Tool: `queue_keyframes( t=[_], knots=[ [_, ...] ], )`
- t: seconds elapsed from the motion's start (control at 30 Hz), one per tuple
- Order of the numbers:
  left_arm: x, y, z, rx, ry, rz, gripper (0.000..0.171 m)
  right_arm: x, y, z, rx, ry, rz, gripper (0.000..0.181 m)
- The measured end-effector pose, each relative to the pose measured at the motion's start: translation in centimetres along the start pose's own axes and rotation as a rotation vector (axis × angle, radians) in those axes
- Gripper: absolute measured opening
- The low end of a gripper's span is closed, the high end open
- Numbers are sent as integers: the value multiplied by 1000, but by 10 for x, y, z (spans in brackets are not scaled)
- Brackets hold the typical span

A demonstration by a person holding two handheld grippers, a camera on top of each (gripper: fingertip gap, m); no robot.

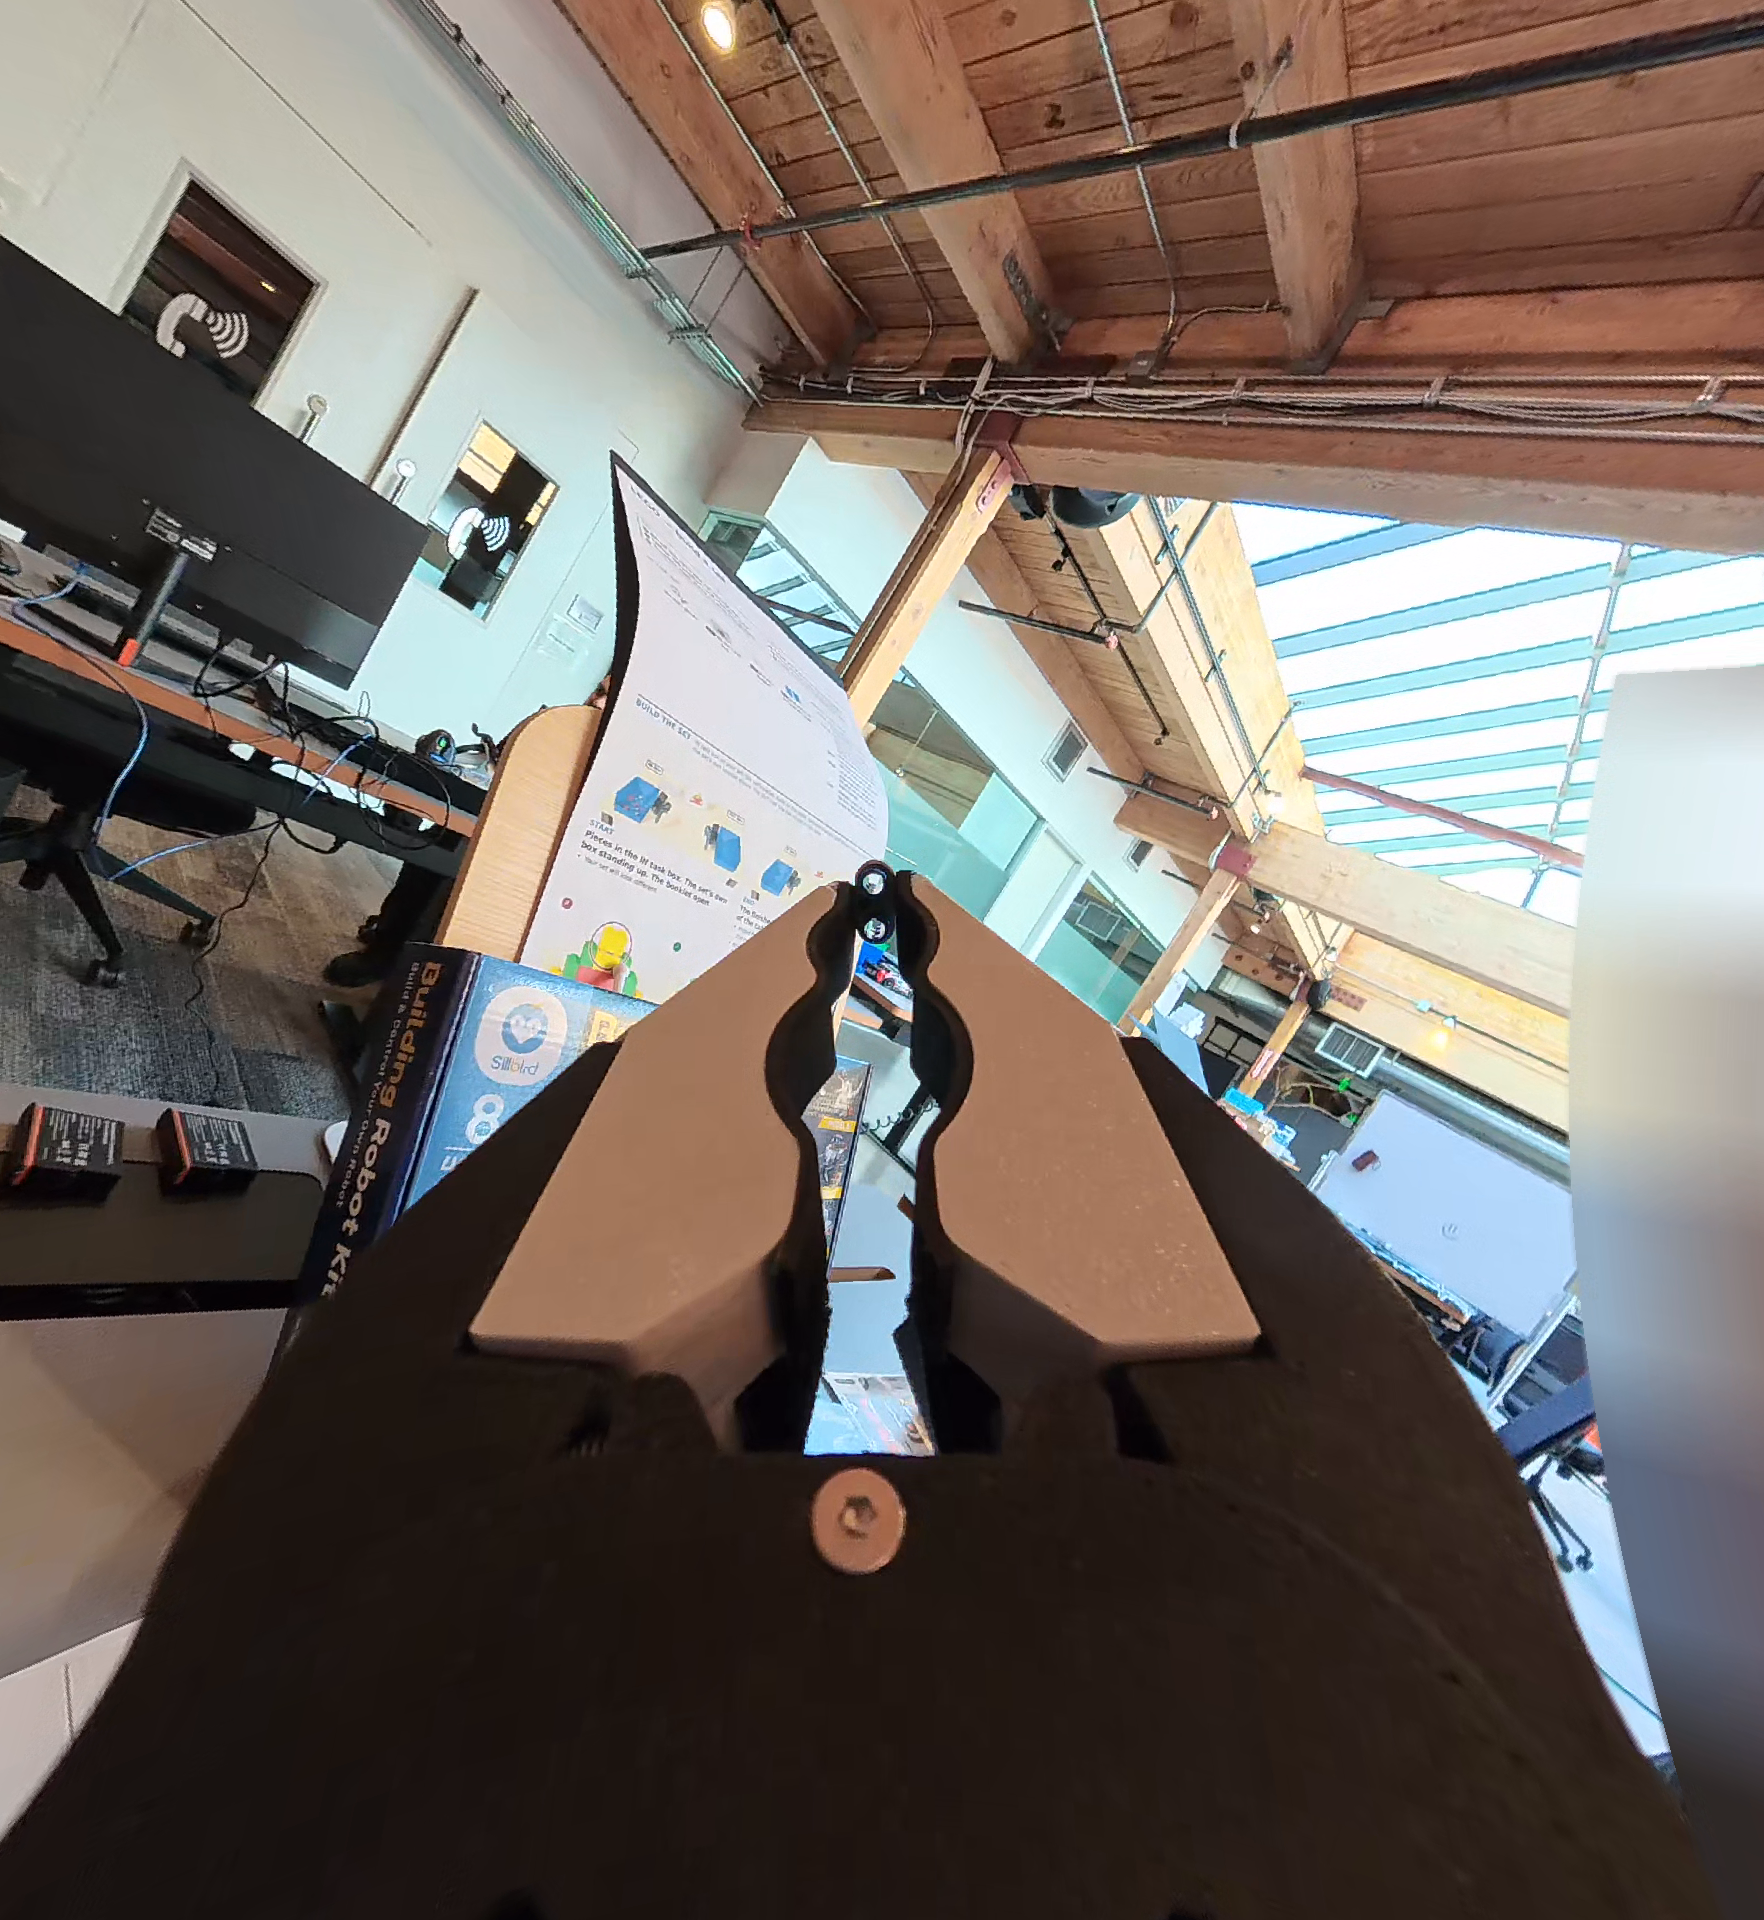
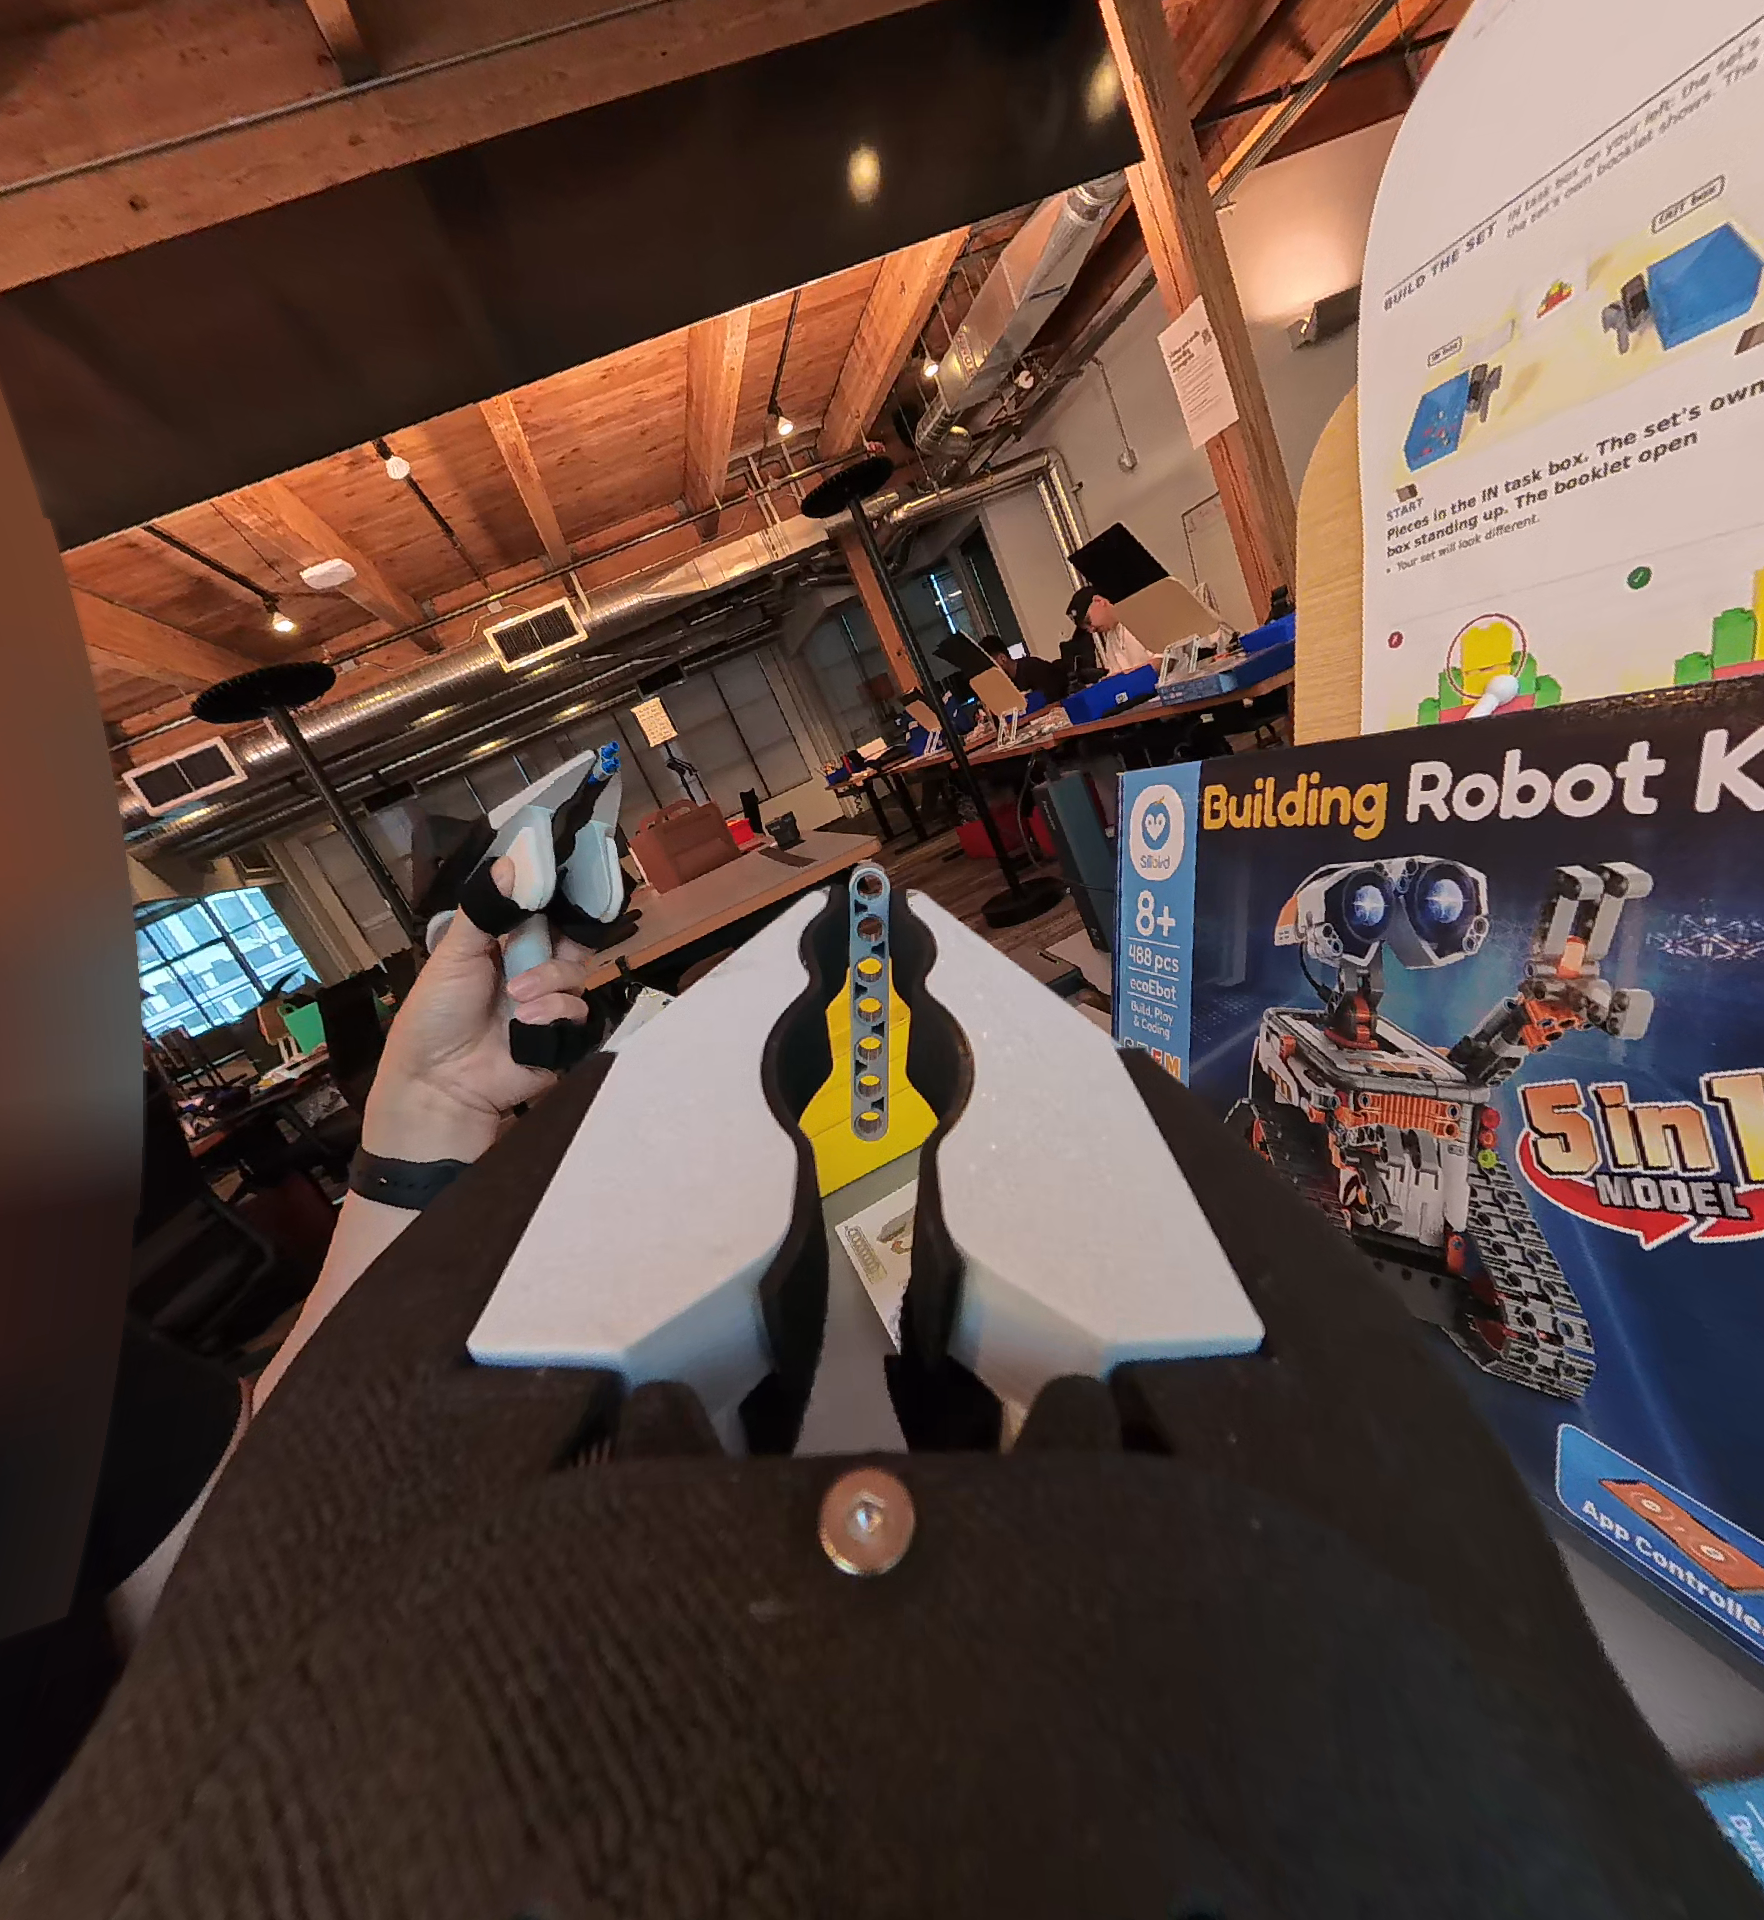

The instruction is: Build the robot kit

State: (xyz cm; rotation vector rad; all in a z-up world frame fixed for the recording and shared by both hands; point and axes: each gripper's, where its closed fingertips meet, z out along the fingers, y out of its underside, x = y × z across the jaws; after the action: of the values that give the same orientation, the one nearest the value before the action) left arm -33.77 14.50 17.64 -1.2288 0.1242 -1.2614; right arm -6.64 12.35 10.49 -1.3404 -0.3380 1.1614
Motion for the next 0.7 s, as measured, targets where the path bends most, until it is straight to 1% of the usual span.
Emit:
queue_keyframes(
  t=[0.7],
  knots=[
    [0, 0, 0, 4, 1, -5, 5, -4, -1, 1, -1, -12, 1, 5]
  ],
)
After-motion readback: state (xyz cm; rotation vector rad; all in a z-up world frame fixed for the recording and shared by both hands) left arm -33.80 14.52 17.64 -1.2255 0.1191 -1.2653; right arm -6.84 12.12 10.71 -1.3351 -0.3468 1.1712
